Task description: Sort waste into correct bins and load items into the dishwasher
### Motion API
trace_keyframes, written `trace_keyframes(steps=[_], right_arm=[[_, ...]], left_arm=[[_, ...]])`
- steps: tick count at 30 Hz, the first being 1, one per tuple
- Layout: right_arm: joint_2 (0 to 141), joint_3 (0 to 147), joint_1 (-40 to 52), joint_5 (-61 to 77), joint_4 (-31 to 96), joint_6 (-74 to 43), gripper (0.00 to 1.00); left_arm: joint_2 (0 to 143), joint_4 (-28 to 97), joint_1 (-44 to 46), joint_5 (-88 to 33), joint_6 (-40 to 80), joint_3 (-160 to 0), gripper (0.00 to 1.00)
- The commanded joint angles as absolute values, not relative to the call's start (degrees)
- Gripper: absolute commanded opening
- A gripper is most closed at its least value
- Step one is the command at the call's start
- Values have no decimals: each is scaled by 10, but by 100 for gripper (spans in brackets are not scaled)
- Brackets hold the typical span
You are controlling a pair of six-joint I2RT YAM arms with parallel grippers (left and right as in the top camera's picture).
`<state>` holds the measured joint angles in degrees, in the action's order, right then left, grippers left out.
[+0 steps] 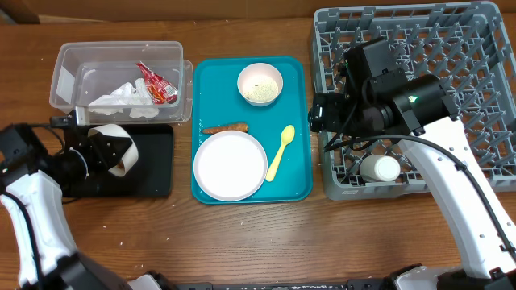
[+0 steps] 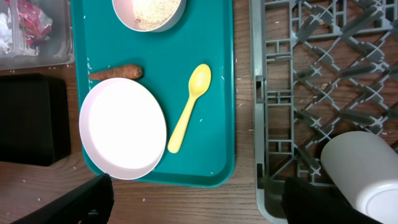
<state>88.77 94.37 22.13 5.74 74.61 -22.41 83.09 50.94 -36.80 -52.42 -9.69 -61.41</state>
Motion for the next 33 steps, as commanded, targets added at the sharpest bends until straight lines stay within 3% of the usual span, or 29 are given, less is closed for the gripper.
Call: trace_keyframes(steps=[1,6,9,19,27,33], right_arm=[[889,945,222,55,748,-223,89],[889,945,222,55,756,-223,89],[889,945,222,55,758,-223,89],[889,945,222,54,756,-223,89],[889,945,222,54,755,-223,89],[889,945,222,54,755,-223,89]], left_arm=[[910,486,-394,-742,-164,-592,4],[1023,489,-398,-906,-187,-592,4],[1082,489,-399,-907,-124,-591,4],[1158,493,-398,-907,-124,-598,4],[990,660,-368,-886,-304,-687,4],[829,646,-217,-668,-307,-745,5]])
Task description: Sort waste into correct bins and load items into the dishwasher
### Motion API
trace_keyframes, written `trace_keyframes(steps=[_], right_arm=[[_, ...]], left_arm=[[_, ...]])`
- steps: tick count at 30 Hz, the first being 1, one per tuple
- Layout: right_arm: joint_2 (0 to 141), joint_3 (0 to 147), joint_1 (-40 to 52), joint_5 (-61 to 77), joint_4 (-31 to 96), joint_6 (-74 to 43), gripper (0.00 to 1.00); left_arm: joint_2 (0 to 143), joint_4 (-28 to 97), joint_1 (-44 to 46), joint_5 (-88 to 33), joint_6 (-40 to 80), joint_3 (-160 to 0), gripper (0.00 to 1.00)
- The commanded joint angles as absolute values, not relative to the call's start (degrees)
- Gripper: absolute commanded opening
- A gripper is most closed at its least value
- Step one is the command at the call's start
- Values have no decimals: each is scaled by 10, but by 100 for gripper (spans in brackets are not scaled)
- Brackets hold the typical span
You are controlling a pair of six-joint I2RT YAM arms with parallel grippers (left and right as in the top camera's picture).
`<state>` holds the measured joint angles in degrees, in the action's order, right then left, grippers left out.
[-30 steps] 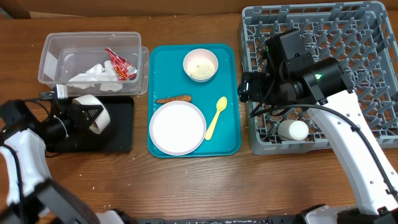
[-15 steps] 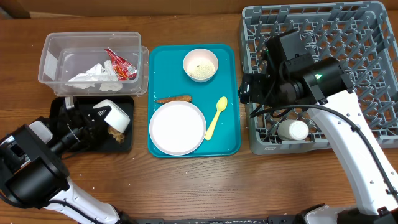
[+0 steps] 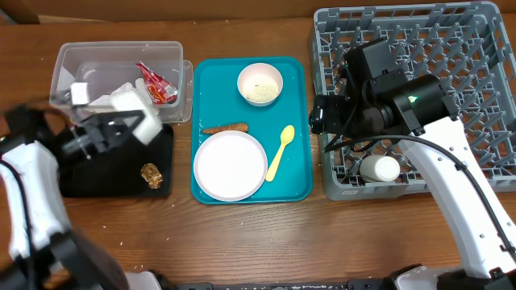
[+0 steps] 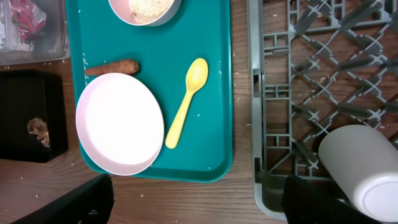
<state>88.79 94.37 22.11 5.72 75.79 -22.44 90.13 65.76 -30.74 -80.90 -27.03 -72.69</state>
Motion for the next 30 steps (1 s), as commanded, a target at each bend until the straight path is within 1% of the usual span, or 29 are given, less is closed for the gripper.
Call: trace_keyframes(steps=[1,3,4,6,9,12,13,15,19,20,22,23,24,26,30], right_arm=[[889,945,222,54,755,-223,89],[889,945,222,54,754,-223,89],[889,945,222,55,753,-223,89],[889,945,222,55,753,-223,89],[889,945,222,54,754,-223,89],[889,945,222,54,753,-223,89],[889,945,222,54,753,-223,89],[889,945,222,54,753,-223,89],[889,945,222,54,753,-223,89],[889,945,222,54,752,-223,89],[889,945,222,54,752,-223,89],[889,945,222,54,751,-223,89],[889,945,222,54,751,-223,89],[889,945,222,54,751,-223,89],[889,945,222,52,751,-223,89]], left_arm=[[814,638,-178,-625,-307,-744,6],[800,619,-74,-505,-295,-743,5],[807,595,16,-389,-245,-741,4],[824,570,100,-263,-178,-736,4],[901,540,246,-52,-77,-735,4],[978,535,314,37,-26,-735,4],[1000,535,325,54,-14,-735,4],[1051,532,338,81,9,-735,4],[1109,533,338,83,24,-735,4],[1112,533,337,83,24,-735,10],[1112,533,338,83,18,-737,38],[1112,534,338,81,11,-743,49],[1112,538,337,81,11,-752,55],[1111,554,337,81,11,-778,62],[1111,615,334,81,11,-868,70]])
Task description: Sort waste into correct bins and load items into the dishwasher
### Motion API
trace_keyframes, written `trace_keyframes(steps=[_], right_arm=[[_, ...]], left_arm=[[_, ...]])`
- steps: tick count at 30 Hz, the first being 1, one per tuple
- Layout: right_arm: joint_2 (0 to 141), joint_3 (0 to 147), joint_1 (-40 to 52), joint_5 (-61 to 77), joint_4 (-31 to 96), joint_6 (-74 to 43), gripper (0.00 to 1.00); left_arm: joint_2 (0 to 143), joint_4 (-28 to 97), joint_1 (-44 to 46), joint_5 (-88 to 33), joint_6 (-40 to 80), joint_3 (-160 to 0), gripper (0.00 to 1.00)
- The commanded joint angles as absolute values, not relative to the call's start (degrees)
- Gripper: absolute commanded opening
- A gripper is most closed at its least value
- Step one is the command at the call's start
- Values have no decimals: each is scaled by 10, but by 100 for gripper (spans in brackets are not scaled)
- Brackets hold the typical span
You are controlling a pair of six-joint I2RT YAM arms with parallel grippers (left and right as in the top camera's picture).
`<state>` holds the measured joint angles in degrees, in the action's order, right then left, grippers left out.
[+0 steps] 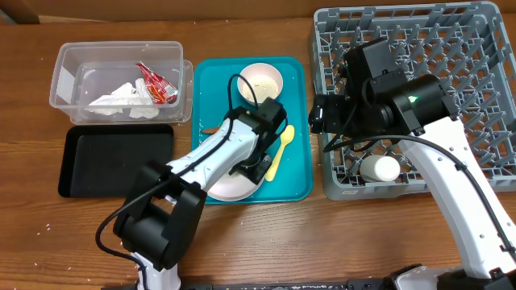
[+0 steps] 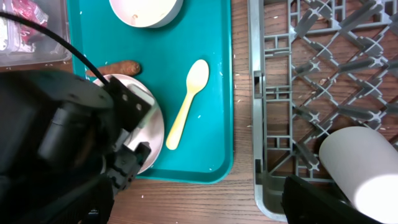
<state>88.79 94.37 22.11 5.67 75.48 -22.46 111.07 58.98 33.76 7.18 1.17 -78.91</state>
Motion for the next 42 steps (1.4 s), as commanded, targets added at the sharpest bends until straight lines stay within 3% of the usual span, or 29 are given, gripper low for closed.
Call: trace_keyframes(steps=[1,4,15,21,23,25,32,39,42], right_arm=[[889,945,222,51,751,-223,89],[889,945,222,50,751,-223,89],[889,945,222,38,760,-223,89],[889,945,222,34,757,-223,89],[889,945,222,34,757,-223,89],[889,945,222,34,757,-223,89],[889,945,222,34,758,-223,89],[889,945,222,34,762,-223,89],[889,945,222,34,766,-223,89]], left_arm=[[1111,638,331,79,11,-902,72],[1111,688,325,79,-9,-1012,77],[1247,467,275,18,-342,-1042,79],[1301,394,276,19,-373,-1042,76],[1305,382,276,20,-373,-1042,72],[1308,378,273,21,-371,-1042,60],[1308,382,273,19,-341,-1042,15],[1308,389,278,19,-340,-1042,4],[1308,387,278,22,-320,-1044,4]])
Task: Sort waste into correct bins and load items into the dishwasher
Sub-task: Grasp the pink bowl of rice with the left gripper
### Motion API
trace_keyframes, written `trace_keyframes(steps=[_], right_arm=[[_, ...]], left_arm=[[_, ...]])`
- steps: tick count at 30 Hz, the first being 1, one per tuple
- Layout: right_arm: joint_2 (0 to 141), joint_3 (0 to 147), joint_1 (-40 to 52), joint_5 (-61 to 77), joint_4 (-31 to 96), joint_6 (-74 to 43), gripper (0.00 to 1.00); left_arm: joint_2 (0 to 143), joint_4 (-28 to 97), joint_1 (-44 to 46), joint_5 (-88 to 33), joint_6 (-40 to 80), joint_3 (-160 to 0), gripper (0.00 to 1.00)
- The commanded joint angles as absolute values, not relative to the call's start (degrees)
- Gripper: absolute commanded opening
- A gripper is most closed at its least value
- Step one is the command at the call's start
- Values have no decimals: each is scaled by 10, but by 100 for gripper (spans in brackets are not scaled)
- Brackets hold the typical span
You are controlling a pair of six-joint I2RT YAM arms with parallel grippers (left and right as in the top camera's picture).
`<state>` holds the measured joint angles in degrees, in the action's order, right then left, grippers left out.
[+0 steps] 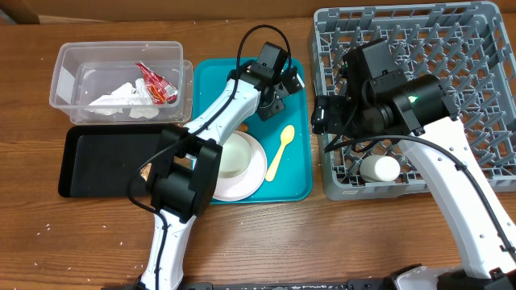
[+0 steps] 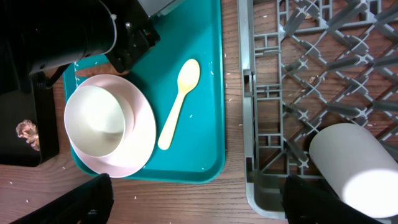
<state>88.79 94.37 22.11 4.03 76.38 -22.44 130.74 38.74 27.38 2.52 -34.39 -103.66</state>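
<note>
A white bowl point(image 1: 232, 155) sits on the pink plate point(image 1: 251, 182) at the near end of the teal tray point(image 1: 295, 190). Beside them lies a yellow spoon point(image 1: 279, 152). My left gripper point(image 1: 282, 90) hovers over the tray's far end, fingers spread, nothing in them. The carrot is not in sight; the left arm covers that spot. From the right wrist the bowl point(image 2: 93, 118), plate point(image 2: 138, 140) and spoon point(image 2: 179, 106) show. My right gripper point(image 2: 199, 208) hangs open over the table between tray and grey rack point(image 1: 334, 189).
A white cup point(image 1: 379, 168) lies in the rack's near left corner. A clear bin point(image 1: 64, 64) with wrappers and paper stands at the far left. In front of it a black tray point(image 1: 97, 161) holds a brown scrap point(image 1: 148, 171).
The bowl was at the tray's far end and now sits on the plate. My left gripper was over the plate and is now over the tray's far end. The right arm has barely moved.
My left gripper held a white and brown cup-like thing over the black tray. Then it was at the clear bin and a brown scrap lay in the black tray. Then it reached over the plate. Now the bowl rests on the plate.
</note>
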Motion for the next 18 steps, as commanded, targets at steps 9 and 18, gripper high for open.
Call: trace_keyframes(steps=[9,18], right_arm=[[889,945,222,35,766,-223,89],[889,945,222,35,767,-223,89]], left_arm=[[1287,647,277,69,-126,-1287,4],[1286,968,269,17,-72,-1537,4]])
